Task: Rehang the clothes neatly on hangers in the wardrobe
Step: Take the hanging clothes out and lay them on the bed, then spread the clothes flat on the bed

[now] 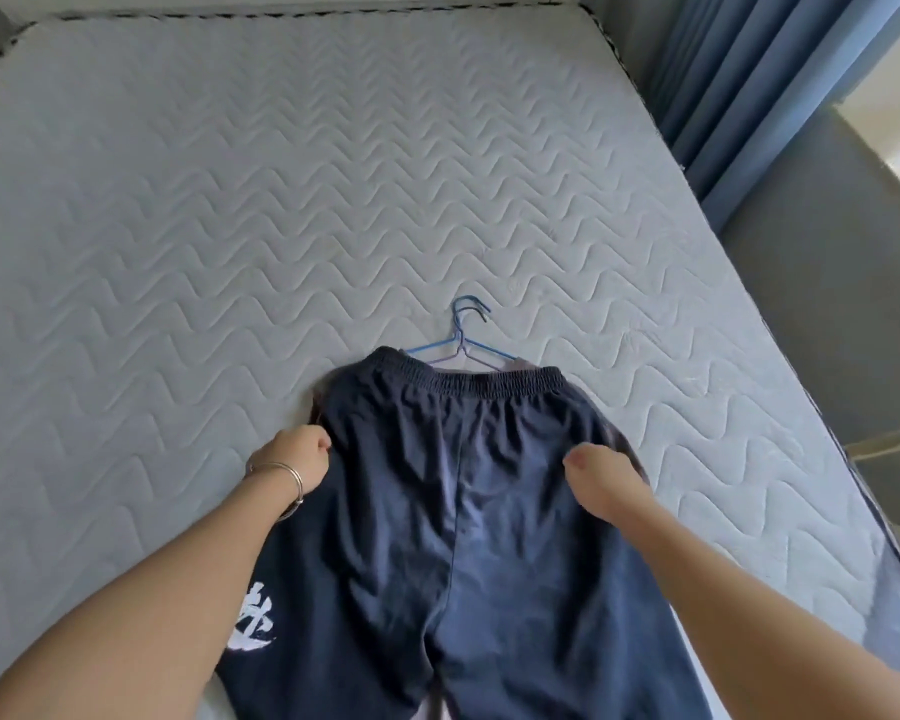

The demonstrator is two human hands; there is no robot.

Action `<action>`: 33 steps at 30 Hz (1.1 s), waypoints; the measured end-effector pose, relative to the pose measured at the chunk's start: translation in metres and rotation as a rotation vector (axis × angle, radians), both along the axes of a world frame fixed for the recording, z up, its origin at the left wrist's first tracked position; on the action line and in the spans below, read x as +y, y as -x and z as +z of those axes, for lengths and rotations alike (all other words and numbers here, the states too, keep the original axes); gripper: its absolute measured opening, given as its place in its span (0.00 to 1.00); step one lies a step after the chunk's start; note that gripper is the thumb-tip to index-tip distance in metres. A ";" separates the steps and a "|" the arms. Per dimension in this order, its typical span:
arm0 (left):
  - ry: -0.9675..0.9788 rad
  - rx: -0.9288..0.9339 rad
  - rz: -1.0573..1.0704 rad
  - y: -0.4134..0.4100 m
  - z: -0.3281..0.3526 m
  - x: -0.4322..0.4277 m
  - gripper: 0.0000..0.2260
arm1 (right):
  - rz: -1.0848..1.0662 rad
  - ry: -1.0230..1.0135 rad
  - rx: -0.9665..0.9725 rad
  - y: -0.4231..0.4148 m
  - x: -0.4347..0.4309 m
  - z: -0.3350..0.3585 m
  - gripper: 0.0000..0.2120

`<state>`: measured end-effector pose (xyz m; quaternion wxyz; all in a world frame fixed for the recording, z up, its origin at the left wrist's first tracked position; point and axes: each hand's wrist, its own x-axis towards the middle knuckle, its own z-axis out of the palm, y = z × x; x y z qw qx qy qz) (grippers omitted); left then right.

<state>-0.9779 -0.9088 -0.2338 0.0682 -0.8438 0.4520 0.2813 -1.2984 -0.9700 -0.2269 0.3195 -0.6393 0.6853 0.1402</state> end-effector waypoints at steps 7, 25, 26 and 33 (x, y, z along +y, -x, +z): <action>-0.007 0.420 0.066 0.010 0.005 0.106 0.10 | -0.118 -0.162 -0.167 0.008 0.078 -0.001 0.16; 0.034 0.595 0.915 0.130 0.010 0.525 0.07 | -0.045 -0.557 -0.204 0.096 0.350 0.026 0.08; 0.025 0.589 0.970 0.141 0.008 0.545 0.07 | -0.017 -0.549 -0.193 0.101 0.353 0.027 0.09; 0.155 0.612 1.405 0.224 0.012 0.633 0.06 | 0.359 -0.478 0.003 0.121 0.372 -0.001 0.14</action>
